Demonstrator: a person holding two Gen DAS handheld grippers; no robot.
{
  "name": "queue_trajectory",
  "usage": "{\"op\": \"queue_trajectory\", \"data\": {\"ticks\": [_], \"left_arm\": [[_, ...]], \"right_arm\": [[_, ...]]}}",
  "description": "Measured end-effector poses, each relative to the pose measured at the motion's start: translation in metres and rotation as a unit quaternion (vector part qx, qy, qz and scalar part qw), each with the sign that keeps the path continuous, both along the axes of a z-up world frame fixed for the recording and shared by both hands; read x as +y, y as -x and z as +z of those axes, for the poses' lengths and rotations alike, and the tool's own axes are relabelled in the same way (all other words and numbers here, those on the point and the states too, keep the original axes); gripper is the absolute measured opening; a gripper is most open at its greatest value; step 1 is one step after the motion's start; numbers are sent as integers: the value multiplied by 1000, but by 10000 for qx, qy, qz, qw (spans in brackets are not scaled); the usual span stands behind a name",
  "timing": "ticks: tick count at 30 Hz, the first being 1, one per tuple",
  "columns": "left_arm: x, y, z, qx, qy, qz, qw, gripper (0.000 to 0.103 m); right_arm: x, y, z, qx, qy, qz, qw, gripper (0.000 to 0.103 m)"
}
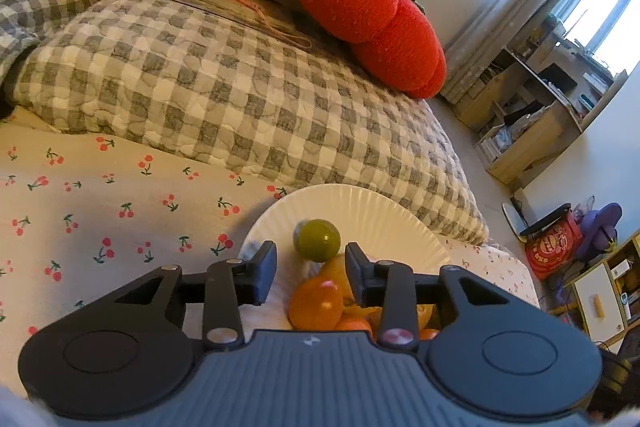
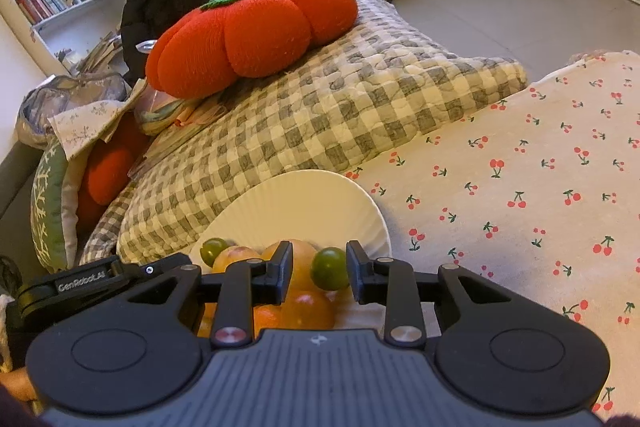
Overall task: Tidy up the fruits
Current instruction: 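Carry both green fruits onto the white plate and open both tools, then withdraw both open tools from the plate toward the brown fruits on the sheet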
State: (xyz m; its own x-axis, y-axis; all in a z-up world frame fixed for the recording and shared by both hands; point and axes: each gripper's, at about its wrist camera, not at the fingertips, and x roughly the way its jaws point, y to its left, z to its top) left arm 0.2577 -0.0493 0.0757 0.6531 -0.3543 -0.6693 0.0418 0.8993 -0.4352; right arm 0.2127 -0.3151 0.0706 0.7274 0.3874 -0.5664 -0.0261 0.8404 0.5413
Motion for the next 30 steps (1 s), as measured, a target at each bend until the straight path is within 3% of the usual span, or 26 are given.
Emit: {"op": "queue_trajectory", "data": {"ticks": [7,10,13,15,17,24,26,30], "left_arm": [[5,19,23,-66,-83,54,9999,39],[6,28,30,-93,-173,101,9998,40],[5,37,33,-78,-492,173,9986,41],[6,42,35,-80,-622,199,9978,45],[6,49,38,-118,-783,246,9966,56],[10,71,43,-150,-1156,263,9928,66],[13,79,43,-160,-1235,291,9918,75],[25,95,43,-159,-1387,411,9893,82]], "right_arm": [[13,10,19,-116,54,179,9998,28],[21,14,26,-137,150,252,9995,33],[26,19,30,-128,349,226,9991,43],[27,22,32,-130,469,137,9987,67],[24,25,32,-107,451,66,9989,75],[25,33,36,-100,450,31,9989,85],[30,36,38,-121,526,66,9985,89],[40,43,43,-180,712,220,9971,96]]}}
